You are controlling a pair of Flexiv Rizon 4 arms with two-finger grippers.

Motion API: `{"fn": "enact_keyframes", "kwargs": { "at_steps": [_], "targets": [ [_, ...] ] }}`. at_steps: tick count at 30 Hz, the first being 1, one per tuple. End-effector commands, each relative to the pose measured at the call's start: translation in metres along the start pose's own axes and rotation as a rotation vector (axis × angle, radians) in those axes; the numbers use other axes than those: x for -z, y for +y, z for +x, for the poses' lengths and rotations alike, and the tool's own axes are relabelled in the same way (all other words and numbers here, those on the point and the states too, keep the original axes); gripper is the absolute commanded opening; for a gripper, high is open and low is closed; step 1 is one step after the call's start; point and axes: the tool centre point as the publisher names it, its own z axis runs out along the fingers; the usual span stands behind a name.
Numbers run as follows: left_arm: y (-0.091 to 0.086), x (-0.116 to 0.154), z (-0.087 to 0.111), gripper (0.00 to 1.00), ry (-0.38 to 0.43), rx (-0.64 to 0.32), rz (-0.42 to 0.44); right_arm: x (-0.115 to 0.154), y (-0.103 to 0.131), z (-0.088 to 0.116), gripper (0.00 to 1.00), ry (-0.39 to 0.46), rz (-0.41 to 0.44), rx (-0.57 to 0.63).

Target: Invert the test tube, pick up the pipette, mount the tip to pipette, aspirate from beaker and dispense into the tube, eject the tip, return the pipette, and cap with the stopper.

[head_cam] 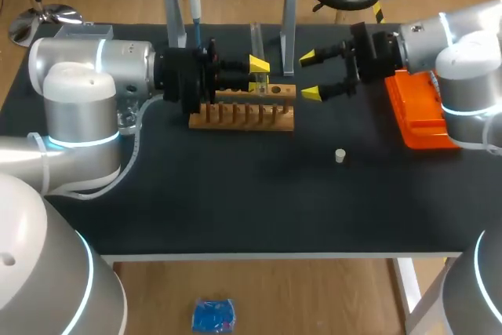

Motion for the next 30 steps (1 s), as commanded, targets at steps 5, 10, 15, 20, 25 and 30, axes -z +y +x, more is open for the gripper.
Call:
{"fn": "enact_keyframes", "kwargs": {
  "at_steps": [5, 10, 15, 20, 25, 30],
  "targets": [
    [0.017, 0.005, -0.029, 0.0, 0.147, 0.482, 0.001, 0.0, 0.001, 0.001, 1.0, -0.003, 0.003, 0.0],
    [0.026, 0.002, -0.044, 0.0, 0.11, 0.804, 0.1, 0.0, 0.001, 0.001, 1.0, -0.003, 0.003, 0.0],
    [0.029, -0.006, -0.05, 0.0, 0.128, 0.826, 0.125, 0.0, 0.001, 0.001, 1.0, -0.003, 0.003, 0.0],
    [0.029, -0.006, -0.05, 0.0, 0.128, 0.826, 0.125, 0.0, 0.001, 0.001, 1.0, -0.003, 0.003, 0.0],
    [0.029, -0.006, -0.05, 0.0, 0.128, 0.826, 0.125, 0.0, 0.001, 0.001, 1.0, -0.003, 0.003, 0.0],
    [0.034, -0.009, -0.047, 0.0, 0.132, 0.909, 0.119, 0.0, 0.001, 0.001, 1.0, -0.003, 0.003, 0.0]
  ]
}}
